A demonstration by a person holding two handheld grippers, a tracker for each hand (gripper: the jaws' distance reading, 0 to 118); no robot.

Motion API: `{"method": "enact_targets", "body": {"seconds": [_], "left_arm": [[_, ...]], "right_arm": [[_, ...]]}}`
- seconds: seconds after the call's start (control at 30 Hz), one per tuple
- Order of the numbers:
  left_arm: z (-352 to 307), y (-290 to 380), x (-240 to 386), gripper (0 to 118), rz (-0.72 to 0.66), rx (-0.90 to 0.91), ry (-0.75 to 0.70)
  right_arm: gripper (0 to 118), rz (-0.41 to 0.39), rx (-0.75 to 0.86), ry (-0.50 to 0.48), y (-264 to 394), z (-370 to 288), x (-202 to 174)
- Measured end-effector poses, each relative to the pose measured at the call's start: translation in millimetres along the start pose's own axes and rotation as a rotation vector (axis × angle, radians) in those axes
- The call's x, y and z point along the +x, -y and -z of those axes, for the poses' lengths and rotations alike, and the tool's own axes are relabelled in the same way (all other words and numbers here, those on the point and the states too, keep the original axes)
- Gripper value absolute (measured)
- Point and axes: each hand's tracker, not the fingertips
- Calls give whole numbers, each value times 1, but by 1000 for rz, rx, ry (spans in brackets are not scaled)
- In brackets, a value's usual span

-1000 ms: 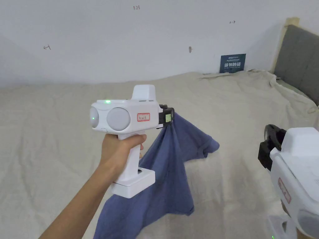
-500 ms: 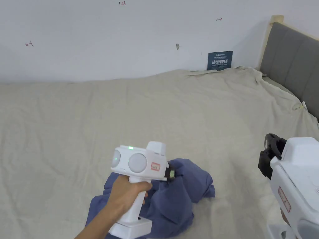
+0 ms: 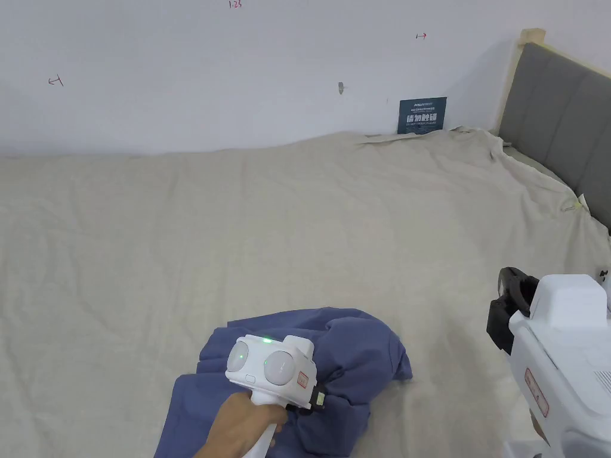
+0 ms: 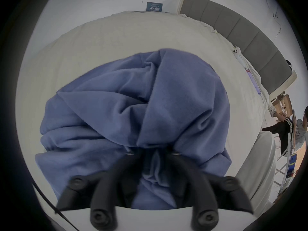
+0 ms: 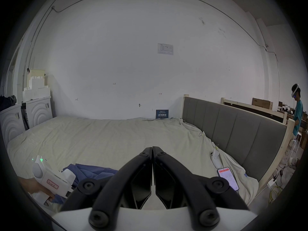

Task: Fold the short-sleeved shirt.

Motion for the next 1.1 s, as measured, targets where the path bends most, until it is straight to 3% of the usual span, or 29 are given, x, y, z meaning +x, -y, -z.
{"method": "enact_targets", "body": {"seconds": [0.1, 0.13, 0.17, 0.47, 0.67, 0.9, 0.97, 1.07, 1.1], "left_arm": [[-16, -1, -1, 96, -3, 37, -50], [-22, -1, -3, 107, -13, 64, -69], [-30, -2, -5, 110, -21, 100, -81], [-150, 2, -33, 110, -84, 530, -96], [-210, 21, -47, 110, -84, 787, -239], [-230, 58, -59, 106, -71, 998, -477], [-232, 70, -62, 98, -59, 1037, -512], [-234, 84, -64, 70, -47, 1075, -567], [-234, 88, -65, 53, -47, 1074, -580]], "right_arm": [[0, 0, 6, -2, 0, 0, 3], [0, -2, 8, -2, -2, -1, 3], [0, -4, 11, -3, -4, -3, 0], [0, -11, 41, -16, -17, -14, -10], [0, -12, 60, -25, -21, -19, -14], [0, -12, 77, -34, -21, -21, -17], [0, -11, 81, -37, -19, -19, -16], [0, -7, 84, -42, -16, -19, -15], [0, -6, 85, -43, -16, -20, -17]]}}
